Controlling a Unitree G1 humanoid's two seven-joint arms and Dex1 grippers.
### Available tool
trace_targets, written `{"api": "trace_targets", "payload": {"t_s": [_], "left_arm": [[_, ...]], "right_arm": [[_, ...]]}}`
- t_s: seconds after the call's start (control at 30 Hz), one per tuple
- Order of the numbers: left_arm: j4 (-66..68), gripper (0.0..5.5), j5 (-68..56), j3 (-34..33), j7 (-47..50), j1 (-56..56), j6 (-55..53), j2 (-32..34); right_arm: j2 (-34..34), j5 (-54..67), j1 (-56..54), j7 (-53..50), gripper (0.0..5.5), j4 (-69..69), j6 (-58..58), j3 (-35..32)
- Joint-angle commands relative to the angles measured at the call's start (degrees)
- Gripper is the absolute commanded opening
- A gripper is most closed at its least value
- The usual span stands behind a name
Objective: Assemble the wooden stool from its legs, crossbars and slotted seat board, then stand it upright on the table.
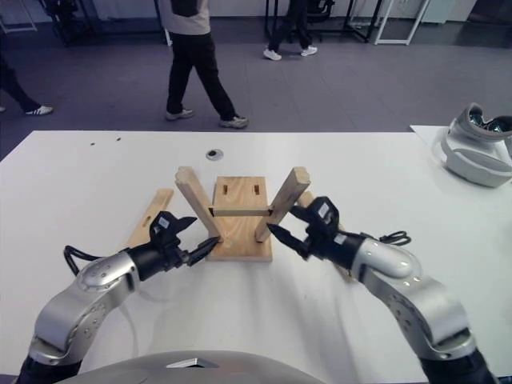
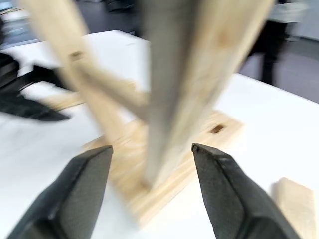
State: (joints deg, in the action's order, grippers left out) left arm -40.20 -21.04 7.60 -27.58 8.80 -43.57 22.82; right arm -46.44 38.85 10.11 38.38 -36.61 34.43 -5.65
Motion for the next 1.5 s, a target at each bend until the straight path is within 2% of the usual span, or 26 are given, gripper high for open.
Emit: {"api": "trace_targets", "payload": {"t_s": [0.03,0.1,0.17,0.23,0.3,0.37,0.4,0.47,0.53,0.6,0.7,0.77,0.8,0.83,0.9,0.93,1.0,1.13,1.2,1.27,1.3,1.4,1.5], "left_arm": [[1.1,4.05,-0.7,-1.7,-4.4,1.9,1.3,5.8],[3.9,4.05,0.5,-2.0,-6.0,1.2,2.7,8.3],[6.0,4.05,1.5,-0.8,-7.6,0.1,3.8,10.2],[8.1,4.05,2.8,1.7,-10.0,-1.3,4.7,12.8],[9.8,4.05,4.0,3.1,-12.0,-2.8,5.9,14.6],[11.3,4.05,2.6,-0.6,-12.3,-6.5,7.1,14.2],[12.3,4.05,0.2,-4.0,-11.8,-10.4,7.4,12.6],[14.3,4.05,-7.6,-13.3,-8.1,-23.8,7.0,8.6],[14.6,4.05,-15.4,-20.9,-2.4,-36.9,5.6,5.9],[10.4,4.05,-25.5,-23.1,2.8,-45.2,3.0,2.7],[5.5,4.05,-30.3,-20.2,7.2,-46.6,0.0,0.6],[4.7,4.05,-29.6,-17.7,7.6,-43.4,-0.6,0.4],[5.1,4.05,-28.2,-16.5,7.1,-41.5,-0.6,0.8],[7.7,4.05,-22.3,-12.9,5.1,-38.0,2.4,2.7],[16.0,4.05,-12.7,-3.4,1.8,-30.9,8.4,3.1],[18.0,4.05,-9.0,1.0,0.5,-28.2,10.8,3.0],[21.3,4.05,-4.9,5.4,-0.3,-24.7,15.0,1.5],[22.6,4.05,-8.7,-0.2,-0.5,-26.3,16.5,0.2],[20.4,4.05,-12.2,-3.5,-1.4,-28.7,15.8,0.9],[19.9,4.05,-15.0,-8.4,-2.3,-32.1,15.6,3.0],[21.0,4.05,-15.7,-11.4,-3.1,-34.0,15.8,4.9],[25.8,4.05,-14.9,-19.6,-7.0,-35.2,17.6,12.7],[31.0,4.05,-12.4,-25.4,-12.3,-31.6,19.4,21.1]], "right_arm": [[-7.6,-3.0,7.1,14.7,2.95,3.5,-5.7,-1.1],[-4.9,-13.0,0.5,13.1,2.95,16.0,-12.3,4.8],[3.1,-23.1,-13.0,5.2,2.95,33.8,-18.1,10.2],[11.8,-27.1,-24.5,1.1,2.95,48.5,-24.3,12.5],[17.2,-27.9,-30.4,2.0,2.95,55.7,-29.1,13.8],[18.0,-27.9,-30.1,3.1,2.95,56.2,-31.8,13.5],[17.8,-27.5,-29.8,0.5,2.95,56.4,-31.7,10.4],[16.5,-20.7,-31.5,-6.6,2.95,50.5,-26.3,-1.7],[14.3,-9.7,-36.8,-10.1,2.95,40.3,-17.9,-11.5],[10.3,9.9,-39.5,-8.1,2.95,25.5,-6.6,-16.0],[9.5,30.5,-37.9,-11.3,2.95,10.0,1.9,-15.3],[11.9,32.3,-36.0,-15.2,2.95,7.1,4.0,-11.4],[13.3,30.9,-34.8,-17.1,2.95,7.1,5.3,-8.8],[13.5,26.1,-31.8,-18.6,2.95,7.7,7.6,-3.6],[12.2,16.4,-24.6,-20.4,2.95,11.7,10.5,5.5],[11.4,13.1,-22.8,-19.8,2.95,12.8,10.9,8.0],[11.9,12.2,-23.4,-18.9,2.95,12.9,9.9,8.0],[14.5,20.2,-27.9,-17.3,2.95,9.1,8.6,2.5],[16.0,26.4,-31.7,-17.2,2.95,9.9,6.6,-2.7],[16.8,30.9,-36.9,-16.2,2.95,16.0,4.2,-8.6],[16.0,29.1,-39.0,-14.6,2.95,21.3,2.9,-9.9],[14.3,12.5,-42.6,-9.5,2.95,39.4,-4.4,-4.4],[13.0,-7.7,-37.2,-0.5,2.95,50.0,-16.0,10.5]]}}
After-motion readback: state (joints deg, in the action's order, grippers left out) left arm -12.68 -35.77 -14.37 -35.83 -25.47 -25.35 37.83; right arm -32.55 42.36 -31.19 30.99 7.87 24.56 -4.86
